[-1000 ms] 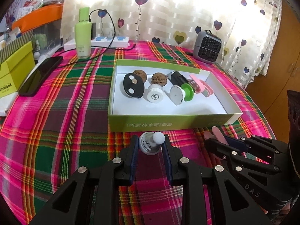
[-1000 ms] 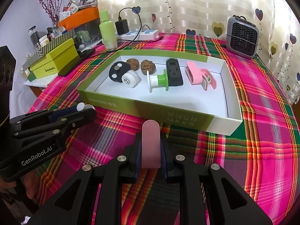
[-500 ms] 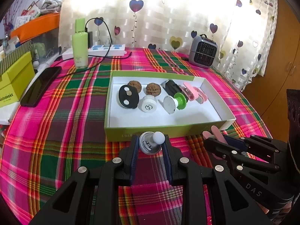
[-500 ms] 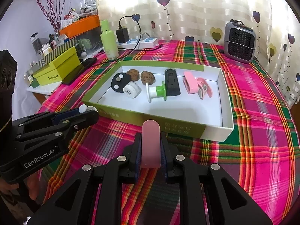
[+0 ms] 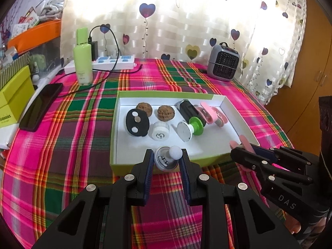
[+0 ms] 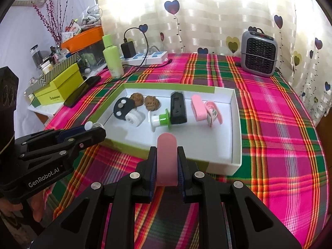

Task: Organize objects
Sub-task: 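Lift and carry the pink block and white knob item over the box, then lower the pink block and white knob item into the box and open both tools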

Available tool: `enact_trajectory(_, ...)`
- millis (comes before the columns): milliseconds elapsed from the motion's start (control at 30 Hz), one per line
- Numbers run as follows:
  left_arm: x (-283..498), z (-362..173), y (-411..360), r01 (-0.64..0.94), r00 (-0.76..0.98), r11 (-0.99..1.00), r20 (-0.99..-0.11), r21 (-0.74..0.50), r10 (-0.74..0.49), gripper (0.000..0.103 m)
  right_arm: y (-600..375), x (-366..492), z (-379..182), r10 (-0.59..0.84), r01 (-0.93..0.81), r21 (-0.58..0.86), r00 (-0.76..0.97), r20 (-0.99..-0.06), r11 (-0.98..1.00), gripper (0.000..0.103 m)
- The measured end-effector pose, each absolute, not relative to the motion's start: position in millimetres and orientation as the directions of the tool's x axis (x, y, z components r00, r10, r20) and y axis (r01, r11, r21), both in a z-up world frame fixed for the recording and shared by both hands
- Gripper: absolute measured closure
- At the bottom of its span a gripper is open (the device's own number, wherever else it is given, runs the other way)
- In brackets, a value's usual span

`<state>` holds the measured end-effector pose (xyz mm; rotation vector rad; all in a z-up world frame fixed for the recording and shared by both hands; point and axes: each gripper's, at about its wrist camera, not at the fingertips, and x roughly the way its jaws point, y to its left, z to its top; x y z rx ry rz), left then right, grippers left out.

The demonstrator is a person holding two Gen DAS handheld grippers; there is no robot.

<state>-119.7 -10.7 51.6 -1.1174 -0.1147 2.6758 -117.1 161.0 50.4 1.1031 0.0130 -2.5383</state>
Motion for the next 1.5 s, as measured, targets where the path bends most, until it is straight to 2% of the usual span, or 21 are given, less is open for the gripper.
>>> enact_trajectory(667, -162.4, 38.2, -11.3, -0.147, -0.649, -0.974, -0.727, -0.171, 0.225, 0.08, 175.9, -162.6, 42.5, -0.315, 0.299, 0.157, -0.61, -0.727, -0.941, 0.084)
enact_trajectory(1500, -178.7, 21.4, -11.2, -0.12, -0.622, -0.981, -0.759, -0.152, 0.194, 0.08, 171.1, -183.5, 23.0, -0.298, 0.296, 0.148, -0.565, -0.769, -0.944, 0.084)
